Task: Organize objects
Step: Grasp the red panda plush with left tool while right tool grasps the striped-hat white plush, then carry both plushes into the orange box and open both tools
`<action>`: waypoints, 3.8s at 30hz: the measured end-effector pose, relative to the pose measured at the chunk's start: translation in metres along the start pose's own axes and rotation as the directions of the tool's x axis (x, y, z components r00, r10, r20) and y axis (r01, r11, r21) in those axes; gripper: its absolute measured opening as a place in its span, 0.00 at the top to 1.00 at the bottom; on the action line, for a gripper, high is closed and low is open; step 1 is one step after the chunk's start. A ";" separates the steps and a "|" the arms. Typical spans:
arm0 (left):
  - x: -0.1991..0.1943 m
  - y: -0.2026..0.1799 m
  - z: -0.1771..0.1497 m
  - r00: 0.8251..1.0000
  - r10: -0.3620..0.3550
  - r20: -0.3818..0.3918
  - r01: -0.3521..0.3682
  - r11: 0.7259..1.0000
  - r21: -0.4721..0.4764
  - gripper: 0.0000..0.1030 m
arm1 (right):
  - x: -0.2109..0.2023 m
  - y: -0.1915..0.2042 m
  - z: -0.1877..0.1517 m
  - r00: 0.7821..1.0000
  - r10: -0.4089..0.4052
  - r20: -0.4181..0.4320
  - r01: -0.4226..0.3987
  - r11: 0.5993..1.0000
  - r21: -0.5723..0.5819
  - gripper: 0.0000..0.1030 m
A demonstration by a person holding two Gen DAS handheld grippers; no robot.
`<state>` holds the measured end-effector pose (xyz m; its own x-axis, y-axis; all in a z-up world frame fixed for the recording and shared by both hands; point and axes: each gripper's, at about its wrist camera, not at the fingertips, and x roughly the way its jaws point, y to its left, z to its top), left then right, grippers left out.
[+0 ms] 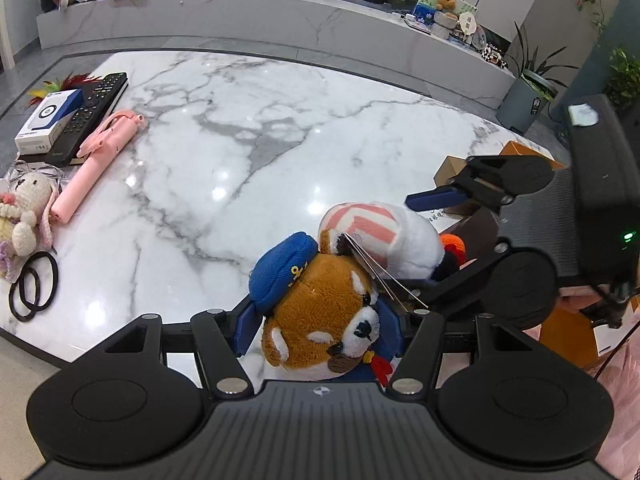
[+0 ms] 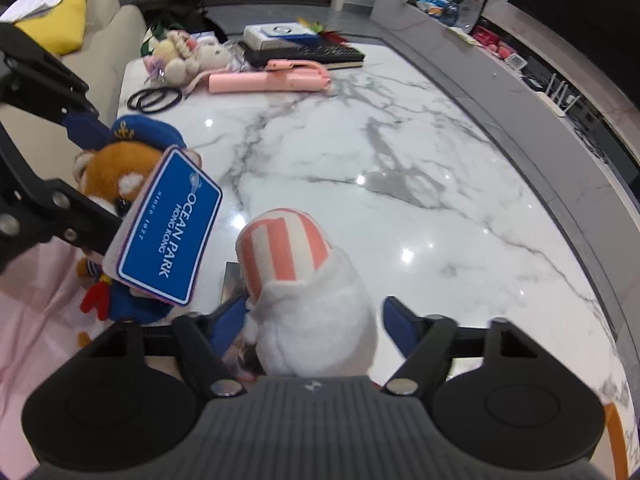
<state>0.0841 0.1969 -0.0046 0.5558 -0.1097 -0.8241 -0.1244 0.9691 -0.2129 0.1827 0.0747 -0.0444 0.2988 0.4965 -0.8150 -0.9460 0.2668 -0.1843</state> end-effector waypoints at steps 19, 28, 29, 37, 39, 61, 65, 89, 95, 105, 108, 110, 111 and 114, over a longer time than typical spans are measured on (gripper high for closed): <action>-0.059 -0.062 0.026 0.983 -0.141 0.116 0.123 0.981 0.153 0.32 | -0.108 -0.062 -0.013 0.996 0.030 0.084 -0.072 0.832 0.550 0.38; -0.039 -0.196 0.039 0.951 -0.311 0.002 0.280 0.858 0.430 0.32 | -0.241 -0.079 -0.110 0.979 -0.201 0.004 0.125 0.623 0.772 0.38; -0.031 -0.214 0.038 0.948 -0.317 -0.030 0.294 0.837 0.461 0.32 | -0.247 -0.080 -0.125 0.978 -0.208 -0.016 0.140 0.599 0.789 0.38; 0.059 -0.306 0.049 0.938 -0.232 -0.256 0.343 0.716 0.608 0.32 | -0.240 -0.093 -0.226 0.989 -0.121 -0.086 0.123 0.338 0.933 0.38; 0.080 -0.316 0.051 0.935 -0.184 -0.302 0.341 0.700 0.628 0.32 | -0.227 -0.095 -0.234 0.992 -0.093 -0.089 0.114 0.312 0.943 0.38; 0.154 -0.340 -0.002 0.885 0.112 -0.452 0.379 0.390 0.839 0.17 | -0.129 -0.115 -0.265 0.969 0.182 -0.164 0.134 0.167 0.977 0.36; 0.147 -0.330 -0.002 0.897 0.070 -0.436 0.383 0.366 0.848 0.14 | -0.129 -0.116 -0.260 0.969 0.180 -0.172 0.134 0.202 0.970 0.33; 0.149 -0.322 0.022 0.918 0.014 -0.395 0.364 0.359 0.859 0.26 | -0.156 -0.123 -0.249 0.969 0.166 -0.182 0.092 0.441 0.893 0.47; 0.174 -0.334 0.015 0.916 0.084 -0.393 0.352 0.305 0.885 0.31 | -0.141 -0.137 -0.241 0.968 0.147 -0.204 0.100 0.521 0.848 0.44; 0.169 -0.341 0.002 0.861 0.118 -0.495 0.474 0.167 0.864 0.50 | -0.131 -0.131 -0.237 0.941 0.276 -0.195 -0.037 0.658 0.752 0.40; 0.163 -0.339 -0.005 0.844 0.126 -0.521 0.505 0.137 0.852 0.50 | -0.130 -0.121 -0.231 0.924 0.324 -0.203 -0.091 0.704 0.705 0.40; 0.162 -0.338 -0.006 0.845 0.126 -0.520 0.504 0.140 0.853 0.50 | -0.131 -0.115 -0.227 0.925 0.311 -0.217 -0.093 0.741 0.666 0.40; 0.162 -0.338 -0.006 0.845 0.124 -0.521 0.504 0.144 0.852 0.50 | -0.130 -0.115 -0.225 0.925 0.309 -0.219 -0.092 0.744 0.661 0.40; 0.160 -0.335 -0.005 0.852 0.114 -0.510 0.489 0.171 0.855 0.49 | -0.127 -0.119 -0.226 0.926 0.309 -0.218 -0.087 0.735 0.673 0.40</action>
<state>0.2106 -0.1468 -0.0679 0.0400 -0.0957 -0.9946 0.9537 0.3008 0.0094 0.2285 -0.2063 -0.0430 -0.0434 0.3618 -0.9312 -0.6361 0.7088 0.3050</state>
